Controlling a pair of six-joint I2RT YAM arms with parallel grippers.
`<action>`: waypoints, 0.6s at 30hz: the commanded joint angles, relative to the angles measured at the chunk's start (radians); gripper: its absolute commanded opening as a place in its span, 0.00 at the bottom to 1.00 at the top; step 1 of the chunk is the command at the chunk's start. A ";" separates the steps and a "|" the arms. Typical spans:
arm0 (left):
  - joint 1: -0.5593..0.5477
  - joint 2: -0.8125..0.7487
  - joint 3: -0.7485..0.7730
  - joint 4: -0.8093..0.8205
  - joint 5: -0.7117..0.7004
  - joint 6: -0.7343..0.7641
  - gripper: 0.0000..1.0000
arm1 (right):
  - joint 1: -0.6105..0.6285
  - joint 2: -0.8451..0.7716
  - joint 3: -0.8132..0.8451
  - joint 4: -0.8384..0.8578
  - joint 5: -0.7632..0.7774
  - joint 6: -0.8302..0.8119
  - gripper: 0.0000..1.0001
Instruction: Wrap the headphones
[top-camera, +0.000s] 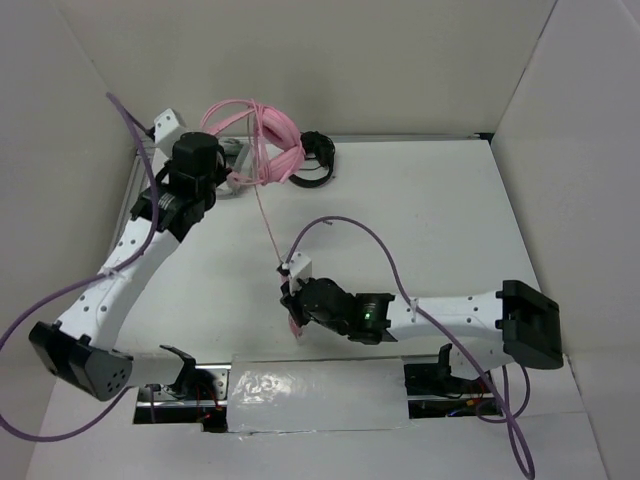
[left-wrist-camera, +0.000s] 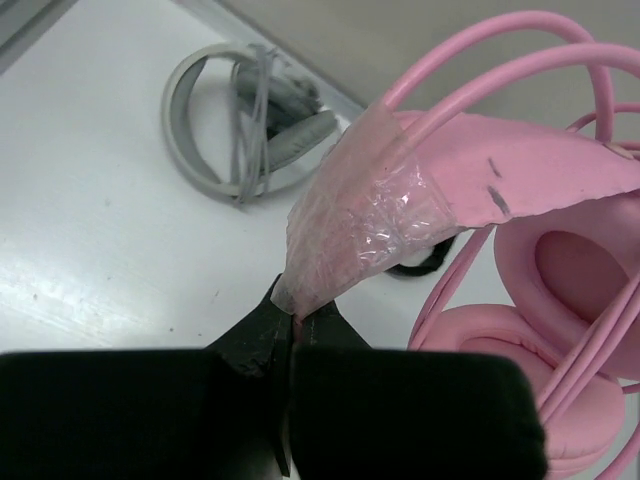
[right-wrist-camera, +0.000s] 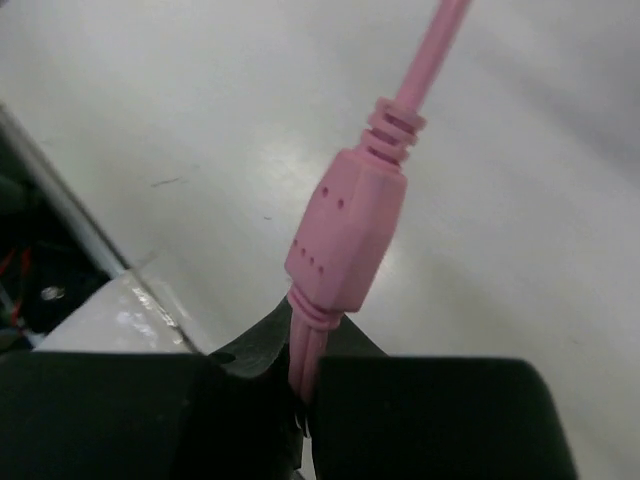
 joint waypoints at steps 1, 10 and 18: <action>0.041 0.080 0.072 -0.040 -0.057 -0.167 0.00 | 0.036 -0.013 0.153 -0.410 0.356 0.133 0.00; 0.101 0.212 -0.036 -0.152 0.081 -0.275 0.00 | 0.031 -0.134 0.284 -0.703 0.703 0.110 0.00; 0.048 0.051 -0.355 0.168 0.308 0.035 0.00 | -0.114 -0.202 0.306 -0.510 0.647 -0.311 0.00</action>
